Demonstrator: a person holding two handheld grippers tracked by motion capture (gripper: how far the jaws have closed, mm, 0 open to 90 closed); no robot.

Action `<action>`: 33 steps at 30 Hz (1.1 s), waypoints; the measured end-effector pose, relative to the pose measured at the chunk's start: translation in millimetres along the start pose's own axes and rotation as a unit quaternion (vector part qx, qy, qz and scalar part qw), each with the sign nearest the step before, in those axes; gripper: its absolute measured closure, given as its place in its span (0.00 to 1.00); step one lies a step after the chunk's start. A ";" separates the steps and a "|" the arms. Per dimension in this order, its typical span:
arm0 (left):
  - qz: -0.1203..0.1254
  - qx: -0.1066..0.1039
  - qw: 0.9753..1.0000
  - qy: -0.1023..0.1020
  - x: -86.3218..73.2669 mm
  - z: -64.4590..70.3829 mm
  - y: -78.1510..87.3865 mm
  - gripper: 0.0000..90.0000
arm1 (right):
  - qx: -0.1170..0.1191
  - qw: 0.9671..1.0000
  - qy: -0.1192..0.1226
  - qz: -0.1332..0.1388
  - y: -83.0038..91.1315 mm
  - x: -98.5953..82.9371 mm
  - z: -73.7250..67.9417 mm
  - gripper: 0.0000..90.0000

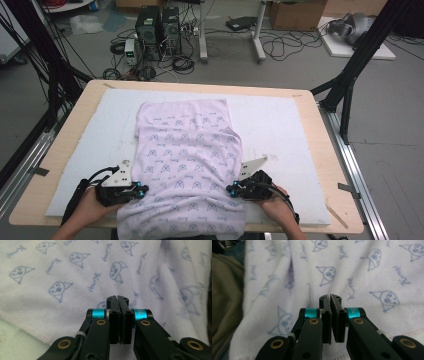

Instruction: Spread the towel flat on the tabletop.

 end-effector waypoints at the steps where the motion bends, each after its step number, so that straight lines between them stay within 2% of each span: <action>1: 0.001 -0.002 1.000 -0.005 -1.2 3.2 4.2 0.98 | 0.004 1.000 0.000 0.006 2.1 0.3 -4.1 0.98; 2: 0.005 -0.010 1.000 -0.013 -3.9 14.2 14.3 0.98 | 0.011 1.000 0.000 0.013 5.2 0.6 -9.5 0.98; 3: 0.005 -0.010 1.000 -0.013 -3.9 14.2 14.3 0.98 | 0.023 0.999 0.003 0.023 8.4 1.5 -17.2 0.98; 4: 0.005 -0.013 1.000 -0.024 -5.6 19.6 20.1 0.98 | 0.030 0.999 0.009 0.030 12.0 2.4 -24.4 0.98; 6: 0.015 -0.015 0.999 -0.029 -6.7 28.0 28.1 0.95 | 0.038 0.998 0.021 0.044 18.6 5.9 -33.5 0.94; 7: 0.018 -0.009 0.999 -0.027 -6.3 28.3 30.1 0.85 | 0.033 0.998 0.021 0.047 21.6 7.9 -33.0 0.91; 8: 0.024 0.002 1.000 -0.018 -3.0 22.2 29.0 0.80 | 0.019 0.998 0.023 0.048 23.4 9.8 -27.8 0.85; 10: 0.026 0.018 1.000 -0.003 2.4 11.8 22.3 0.66 | -0.002 0.999 0.009 0.040 22.2 11.8 -13.5 0.77; 11: 0.026 0.018 1.000 -0.003 2.4 11.8 22.3 0.62 | -0.009 0.999 0.003 0.035 19.5 12.1 -6.9 0.73; 12: 0.021 0.015 1.000 0.003 6.4 4.3 13.0 0.61 | -0.013 0.999 -0.002 0.032 15.7 12.1 -1.6 0.72; 13: 0.021 0.015 1.000 0.003 6.4 4.3 13.0 0.60 | -0.009 1.000 -0.004 0.029 10.9 11.9 1.3 0.72; 14: 0.012 0.006 1.000 0.004 7.6 1.0 3.4 0.60 | -0.010 1.000 -0.002 0.019 5.6 10.8 2.8 0.71; 17: -0.002 -0.009 1.000 0.005 4.6 1.9 -5.1 0.76 | -0.010 1.000 0.014 -0.015 -9.5 6.2 2.5 0.74; 18: -0.004 -0.012 1.000 0.000 3.1 2.2 -7.3 0.80 | -0.013 1.000 0.016 -0.008 -9.9 7.5 2.1 0.79; 19: 0.002 -0.013 1.000 0.002 3.1 2.8 -6.6 0.92 | -0.011 1.000 0.012 -0.005 -11.0 8.0 2.2 0.85; 20: 0.002 -0.016 1.000 0.000 2.3 3.9 -5.9 0.96 | -0.005 1.000 0.009 -0.001 -11.3 8.3 1.3 0.94; 21: 0.002 -0.014 1.000 -0.001 1.2 5.7 -4.3 0.97 | 0.003 1.000 0.011 0.003 -12.2 8.2 -0.4 0.97; 23: -0.002 -0.019 1.000 -0.007 -2.1 8.2 0.2 0.98 | 0.001 1.000 0.017 0.004 -11.4 7.8 -2.1 0.98; 26: 0.001 -0.028 1.000 -0.010 -5.5 14.6 9.0 0.98 | 0.033 0.999 0.013 0.006 -5.2 5.7 -15.7 0.99; 27: 0.008 -0.032 0.999 -0.012 -6.4 19.6 15.3 0.98 | 0.042 0.999 0.018 0.023 0.5 7.8 -25.1 0.99; 28: 0.017 -0.031 0.999 -0.012 -6.3 23.3 20.8 0.98 | 0.036 0.998 0.030 0.038 7.0 9.9 -30.9 0.98; 29: 0.025 -0.020 0.999 -0.013 -4.6 22.7 27.6 0.97 | 0.025 0.998 0.032 0.045 12.8 11.1 -32.9 0.97; 30: 0.025 -0.020 0.999 -0.013 -4.6 22.7 27.6 0.89 | 0.019 0.998 0.028 0.050 16.5 12.4 -31.4 0.93; 31: 0.026 -0.007 1.000 -0.007 -2.4 17.8 27.3 0.79 | 0.007 0.999 0.024 0.048 17.6 12.9 -25.9 0.84; 32: 0.024 0.001 1.000 0.009 2.7 8.1 20.8 0.73 | -0.001 0.999 0.017 0.038 16.1 12.5 -19.3 0.80; 33: 0.022 0.006 1.000 0.012 5.5 4.8 16.3 0.67 | -0.005 0.999 0.010 0.034 13.0 12.6 -13.1 0.73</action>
Point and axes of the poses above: each handheld gripper's, and its own axes: y roughly backward along the jaws, x roughly out of its top, z roughly to its right, the point moved 9 cm from there along -y, roughly forward along the jaws, and after that the axes turned 2 degrees about y, right-handed, at the moved point
